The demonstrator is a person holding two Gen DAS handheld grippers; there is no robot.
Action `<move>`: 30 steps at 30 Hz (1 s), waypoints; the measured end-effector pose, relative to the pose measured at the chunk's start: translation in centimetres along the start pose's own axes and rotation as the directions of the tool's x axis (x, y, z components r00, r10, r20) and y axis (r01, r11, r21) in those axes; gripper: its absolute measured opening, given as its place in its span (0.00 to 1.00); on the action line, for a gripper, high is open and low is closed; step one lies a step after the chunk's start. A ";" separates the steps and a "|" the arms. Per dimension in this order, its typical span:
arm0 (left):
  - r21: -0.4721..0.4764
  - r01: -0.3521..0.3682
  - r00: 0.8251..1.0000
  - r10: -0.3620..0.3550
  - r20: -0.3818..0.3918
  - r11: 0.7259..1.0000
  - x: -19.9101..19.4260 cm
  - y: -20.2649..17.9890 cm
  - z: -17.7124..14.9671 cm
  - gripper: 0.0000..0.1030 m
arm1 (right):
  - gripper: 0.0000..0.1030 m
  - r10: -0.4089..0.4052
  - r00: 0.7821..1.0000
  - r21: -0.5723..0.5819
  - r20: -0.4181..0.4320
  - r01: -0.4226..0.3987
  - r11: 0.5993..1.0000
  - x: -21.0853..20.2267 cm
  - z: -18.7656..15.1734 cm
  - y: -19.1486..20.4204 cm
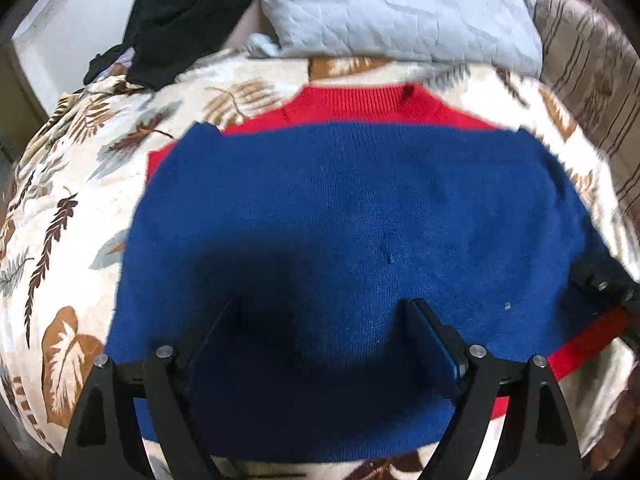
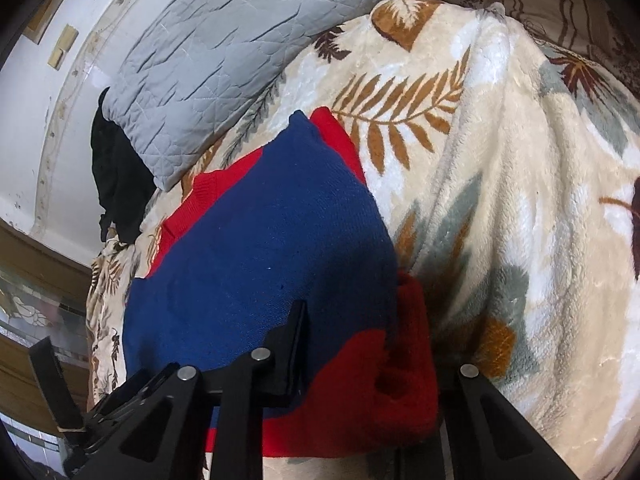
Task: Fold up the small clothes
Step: 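Lift the sweater edge with both tools and fold it over lengthwise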
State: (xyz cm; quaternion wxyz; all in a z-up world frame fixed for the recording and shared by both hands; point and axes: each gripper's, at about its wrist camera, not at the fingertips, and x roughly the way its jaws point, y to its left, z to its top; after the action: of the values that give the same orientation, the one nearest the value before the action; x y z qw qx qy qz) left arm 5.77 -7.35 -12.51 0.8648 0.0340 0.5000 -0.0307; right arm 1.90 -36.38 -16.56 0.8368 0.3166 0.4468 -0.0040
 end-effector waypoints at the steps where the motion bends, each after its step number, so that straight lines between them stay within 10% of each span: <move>1: 0.002 -0.005 1.000 0.005 0.022 1.000 -0.3 0.1 -0.1 0.85 | 0.24 0.008 1.000 0.005 -0.004 -0.008 1.000 0.0 0.0 -0.1; 7: -0.009 0.042 0.999 -0.042 -0.017 0.999 1.0 1.0 -0.4 0.88 | 0.30 0.028 1.000 0.024 -0.011 -0.027 0.999 0.1 0.3 -0.4; 12: -0.167 0.153 0.988 -0.147 0.048 0.974 -1.6 6.5 -0.9 0.88 | 0.14 -0.061 0.997 -0.122 0.046 0.067 0.990 -1.5 0.9 3.7; 20: -0.451 0.206 0.975 -0.141 0.173 0.868 -5.3 20.5 -5.4 0.88 | 0.10 0.053 0.979 -0.634 0.195 0.085 0.769 -3.9 -5.3 23.8; 24: -0.526 0.324 0.946 -0.255 0.201 0.786 -5.0 24.0 -6.3 0.85 | 0.10 0.001 0.997 -0.787 0.079 0.062 0.614 2.8 -12.7 27.2; 30: -0.427 0.480 0.877 -0.429 0.216 0.767 -4.3 21.0 -2.6 0.85 | 0.10 -0.007 1.000 -0.748 -0.025 -0.014 0.663 5.5 -14.1 26.0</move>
State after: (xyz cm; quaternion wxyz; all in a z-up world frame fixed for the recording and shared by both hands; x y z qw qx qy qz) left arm 3.19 13.84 -9.49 0.8388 -0.2992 0.4390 -0.1193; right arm 2.22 -6.60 -12.66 0.8873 -0.0538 0.4189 0.1855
